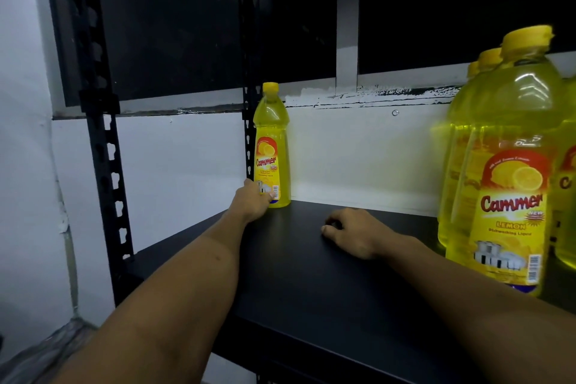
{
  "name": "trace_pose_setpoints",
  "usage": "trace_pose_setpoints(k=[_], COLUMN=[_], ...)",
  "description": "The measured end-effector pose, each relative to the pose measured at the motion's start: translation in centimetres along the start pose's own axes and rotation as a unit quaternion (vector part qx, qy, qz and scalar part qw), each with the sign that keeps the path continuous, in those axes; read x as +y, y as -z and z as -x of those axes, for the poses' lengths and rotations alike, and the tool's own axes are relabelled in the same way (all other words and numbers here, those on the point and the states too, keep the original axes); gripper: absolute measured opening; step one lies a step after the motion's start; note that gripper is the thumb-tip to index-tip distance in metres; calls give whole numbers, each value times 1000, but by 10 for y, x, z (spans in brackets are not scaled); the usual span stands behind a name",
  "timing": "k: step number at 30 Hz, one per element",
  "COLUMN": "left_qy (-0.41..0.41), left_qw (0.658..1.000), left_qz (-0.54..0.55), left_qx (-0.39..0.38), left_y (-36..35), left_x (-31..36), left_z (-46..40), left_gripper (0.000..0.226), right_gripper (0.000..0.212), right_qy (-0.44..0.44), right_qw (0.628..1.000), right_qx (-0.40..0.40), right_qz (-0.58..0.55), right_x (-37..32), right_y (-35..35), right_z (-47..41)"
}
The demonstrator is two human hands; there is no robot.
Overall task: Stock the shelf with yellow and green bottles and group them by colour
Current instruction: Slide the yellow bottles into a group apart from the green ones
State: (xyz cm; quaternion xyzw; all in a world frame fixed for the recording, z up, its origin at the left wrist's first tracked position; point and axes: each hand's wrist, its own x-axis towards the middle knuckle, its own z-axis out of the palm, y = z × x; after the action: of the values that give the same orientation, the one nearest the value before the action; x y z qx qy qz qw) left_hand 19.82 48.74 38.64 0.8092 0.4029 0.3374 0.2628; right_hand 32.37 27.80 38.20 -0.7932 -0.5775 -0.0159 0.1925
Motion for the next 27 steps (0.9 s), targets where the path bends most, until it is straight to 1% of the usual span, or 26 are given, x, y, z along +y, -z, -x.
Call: trace_pose_setpoints(k=[4,6,7,9,10,11,14,18,20,23,25,26,27], left_qy=[14,3,-13,-56,-77,-96,-143,-182,-181,-175,-173,-171,-167], left_qw=[995,990,985,977,974,973,969,962,960,959,960,961,961], left_qz=[-93,-141,-171,-207,-209,-206,-191,-179,-179,-181,-177,-174,-171], left_qx=[19,8,-1,-22,-33,-41,-58,-96,-116,-128,-131,-134,-136], left_y=[1,-1,-2,-4,-4,-4,-4,-5,-6,-4,-2,-2,-1], left_x=[12,18,22,30,34,38,50,71,78,82,83,83,83], left_z=[29,47,57,77,87,96,123,157,168,178,181,182,183], left_gripper=[59,62,57,37,29,27,27,26,29,31,30,31,31], right_gripper=[36,35,34,30,26,23,20,17,15,16,30,40,52], right_qy=[-5,-10,-13,-19,-20,-17,-5,12,15,6,-54,-106,-164], right_qw=[1000,1000,1000,999,998,996,976,953,927,861,816,801,797], right_qx=[1,3,4,18,42,80,205,295,366,503,573,587,578], right_qz=[-8,-16,-21,-34,-39,-46,-77,-71,-73,-75,-53,-48,-61], right_x=[-4,-5,-6,-7,-8,-10,-16,-20,-21,-20,-14,-10,-6], right_y=[5,9,11,16,18,21,25,32,36,47,54,58,62], right_z=[10,20,27,42,50,57,76,105,121,143,156,162,168])
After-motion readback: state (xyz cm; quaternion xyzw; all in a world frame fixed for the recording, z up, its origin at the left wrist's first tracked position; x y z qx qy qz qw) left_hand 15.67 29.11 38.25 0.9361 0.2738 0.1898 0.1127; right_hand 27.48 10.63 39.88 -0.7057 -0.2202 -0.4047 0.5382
